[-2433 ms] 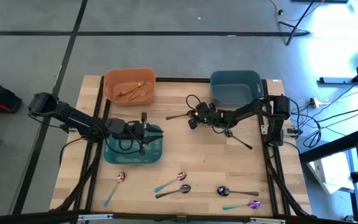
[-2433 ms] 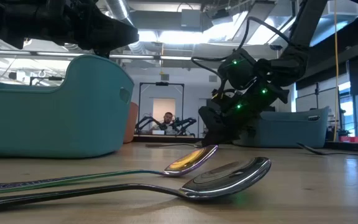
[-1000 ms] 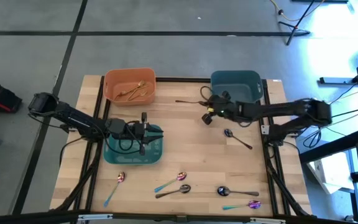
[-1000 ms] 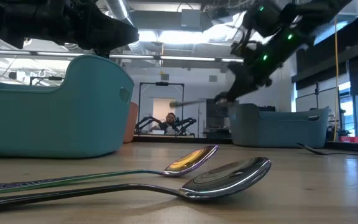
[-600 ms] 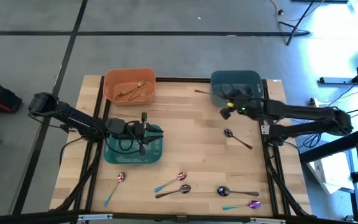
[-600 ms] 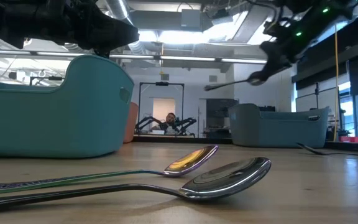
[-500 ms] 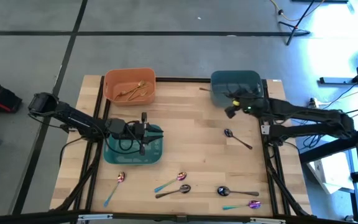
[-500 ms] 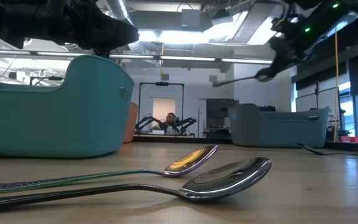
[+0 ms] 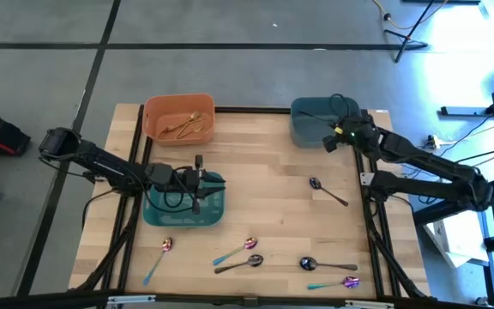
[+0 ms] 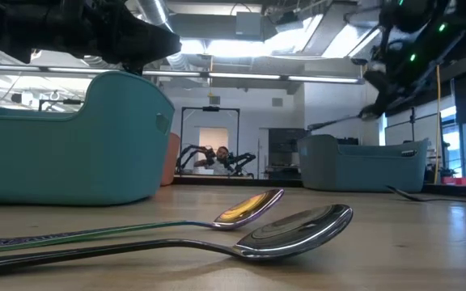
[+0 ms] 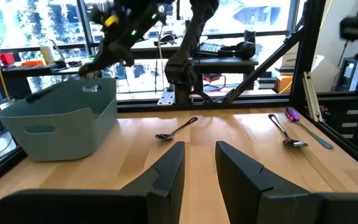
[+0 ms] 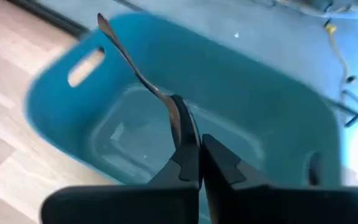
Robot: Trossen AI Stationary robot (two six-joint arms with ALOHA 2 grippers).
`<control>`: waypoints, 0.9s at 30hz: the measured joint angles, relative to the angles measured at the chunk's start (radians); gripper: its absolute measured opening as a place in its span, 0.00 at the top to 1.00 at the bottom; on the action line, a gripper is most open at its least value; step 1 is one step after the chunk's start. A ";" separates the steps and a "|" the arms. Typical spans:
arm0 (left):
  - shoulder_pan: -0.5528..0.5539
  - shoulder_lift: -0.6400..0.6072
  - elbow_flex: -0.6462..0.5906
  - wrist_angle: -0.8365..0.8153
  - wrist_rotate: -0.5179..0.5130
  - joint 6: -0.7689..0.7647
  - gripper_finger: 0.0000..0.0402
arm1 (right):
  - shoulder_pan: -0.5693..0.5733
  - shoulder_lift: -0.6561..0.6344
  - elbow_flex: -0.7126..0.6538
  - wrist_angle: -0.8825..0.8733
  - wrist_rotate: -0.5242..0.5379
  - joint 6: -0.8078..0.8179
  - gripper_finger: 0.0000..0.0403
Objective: Sort silverware by color (type)
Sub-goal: Put the top left black spoon into the top blue bin
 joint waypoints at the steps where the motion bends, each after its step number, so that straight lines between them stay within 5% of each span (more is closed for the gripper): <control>1: -0.001 0.000 0.000 0.000 0.000 0.000 0.79 | -0.029 0.014 -0.020 0.024 -0.031 -0.007 1.00; 12: -0.001 0.000 0.000 0.000 0.000 0.002 0.79 | -0.215 0.219 -0.099 0.205 -0.171 -0.042 1.00; 27: -0.001 0.000 0.000 -0.001 0.000 0.002 0.79 | -0.223 0.374 -0.099 0.279 -0.120 -0.065 0.99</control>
